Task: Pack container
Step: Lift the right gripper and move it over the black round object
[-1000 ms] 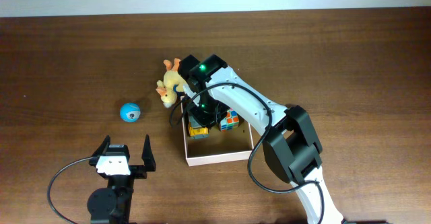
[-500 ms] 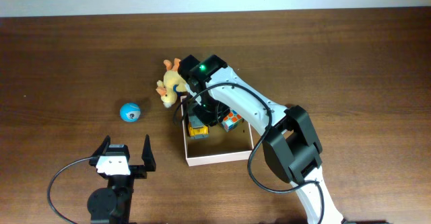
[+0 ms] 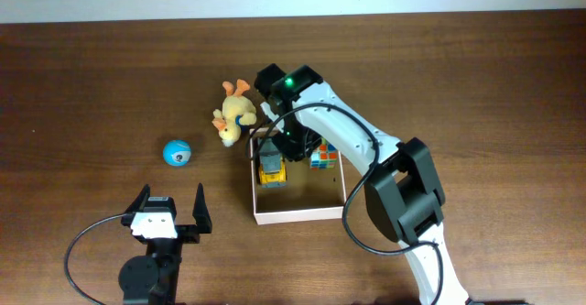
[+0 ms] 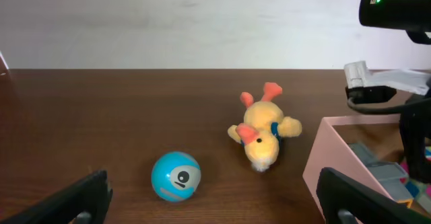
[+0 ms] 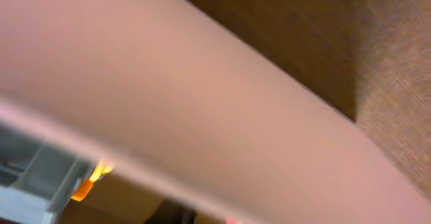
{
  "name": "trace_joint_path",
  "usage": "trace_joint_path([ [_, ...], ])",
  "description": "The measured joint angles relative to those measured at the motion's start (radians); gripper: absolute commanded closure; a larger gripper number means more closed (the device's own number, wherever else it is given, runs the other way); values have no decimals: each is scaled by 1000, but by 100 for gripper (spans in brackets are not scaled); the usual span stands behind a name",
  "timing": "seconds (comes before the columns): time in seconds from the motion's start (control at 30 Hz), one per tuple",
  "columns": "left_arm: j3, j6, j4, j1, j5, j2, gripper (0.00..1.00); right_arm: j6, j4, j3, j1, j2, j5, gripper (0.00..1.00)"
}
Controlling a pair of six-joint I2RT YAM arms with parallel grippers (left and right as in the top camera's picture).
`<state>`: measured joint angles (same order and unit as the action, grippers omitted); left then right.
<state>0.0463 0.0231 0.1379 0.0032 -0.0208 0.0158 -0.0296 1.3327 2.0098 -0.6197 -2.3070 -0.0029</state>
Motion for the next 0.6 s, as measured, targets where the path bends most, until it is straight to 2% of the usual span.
trace_joint_path([
  [0.37, 0, 0, 0, 0, 0, 0, 1, -38, 34, 9, 16, 0, 2, 80],
  [0.53, 0, 0, 0, 0, 0, 0, 1, -46, 126, 136, 15, -3, 2, 79],
  [0.6, 0, 0, 0, 0, 0, 0, 1, -48, 154, 204, 15, -3, 2, 74],
])
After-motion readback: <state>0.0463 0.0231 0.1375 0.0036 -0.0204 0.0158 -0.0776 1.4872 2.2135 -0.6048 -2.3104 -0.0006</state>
